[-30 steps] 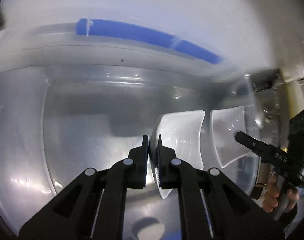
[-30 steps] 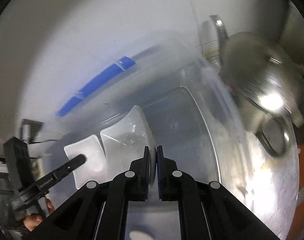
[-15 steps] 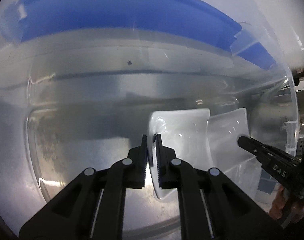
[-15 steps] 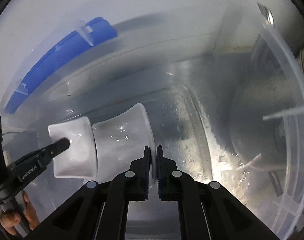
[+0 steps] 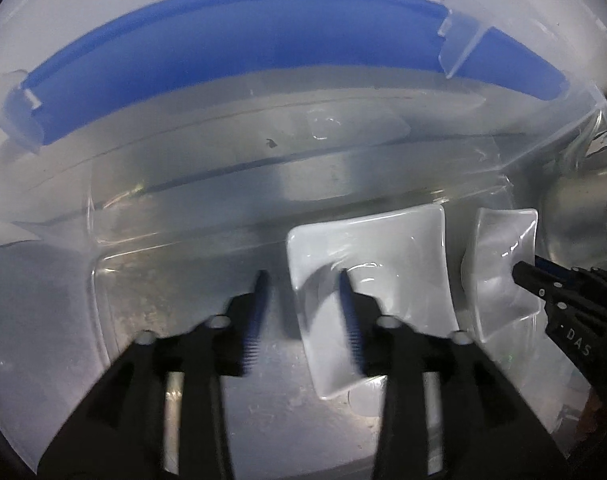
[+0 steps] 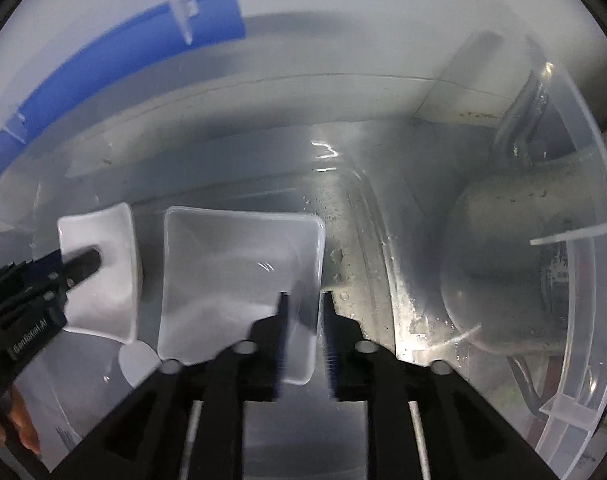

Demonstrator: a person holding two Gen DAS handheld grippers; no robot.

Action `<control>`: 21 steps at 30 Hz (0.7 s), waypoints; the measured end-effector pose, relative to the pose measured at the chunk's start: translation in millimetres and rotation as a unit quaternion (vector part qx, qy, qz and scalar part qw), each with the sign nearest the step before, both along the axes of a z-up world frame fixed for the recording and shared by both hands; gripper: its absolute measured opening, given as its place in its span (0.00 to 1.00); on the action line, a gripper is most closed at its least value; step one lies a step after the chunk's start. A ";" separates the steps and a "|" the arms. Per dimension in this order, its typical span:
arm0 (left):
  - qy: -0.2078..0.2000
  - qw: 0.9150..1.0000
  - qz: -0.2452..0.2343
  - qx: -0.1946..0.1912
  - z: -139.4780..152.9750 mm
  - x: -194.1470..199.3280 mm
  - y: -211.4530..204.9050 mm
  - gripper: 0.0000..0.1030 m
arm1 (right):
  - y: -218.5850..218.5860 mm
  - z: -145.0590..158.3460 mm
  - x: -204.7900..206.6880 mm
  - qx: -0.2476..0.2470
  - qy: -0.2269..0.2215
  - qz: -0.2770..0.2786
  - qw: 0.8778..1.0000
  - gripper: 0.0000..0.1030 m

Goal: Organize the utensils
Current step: 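Carry both white dishes into the clear box and open both grippers, then move the right gripper to the white rice paddle handle and close it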

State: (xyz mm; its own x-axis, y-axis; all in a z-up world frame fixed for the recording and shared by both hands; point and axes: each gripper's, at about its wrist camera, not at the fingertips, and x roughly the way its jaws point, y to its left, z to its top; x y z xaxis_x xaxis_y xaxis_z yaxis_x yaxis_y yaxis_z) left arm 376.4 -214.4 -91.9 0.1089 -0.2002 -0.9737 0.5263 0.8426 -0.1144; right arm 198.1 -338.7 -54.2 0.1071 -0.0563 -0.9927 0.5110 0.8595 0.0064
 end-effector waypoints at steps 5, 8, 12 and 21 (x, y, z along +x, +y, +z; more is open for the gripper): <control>-0.026 0.999 0.019 -0.019 26.3 -2.8 6.3 0.57 | -0.3 19.8 -3.8 -0.014 -0.023 0.014 1.000 0.38; -0.058 0.997 0.030 -0.044 65.0 -17.4 18.4 0.57 | 10.3 59.2 -21.5 -0.032 -0.067 0.032 0.997 0.38; -0.142 0.985 0.038 -0.086 134.8 -69.2 52.4 0.60 | 26.7 132.8 -95.2 -0.024 -0.175 0.060 0.982 0.38; -0.189 0.968 0.031 -0.163 180.6 -242.5 178.2 0.79 | 136.3 121.8 -261.0 0.039 -0.195 0.163 0.966 0.52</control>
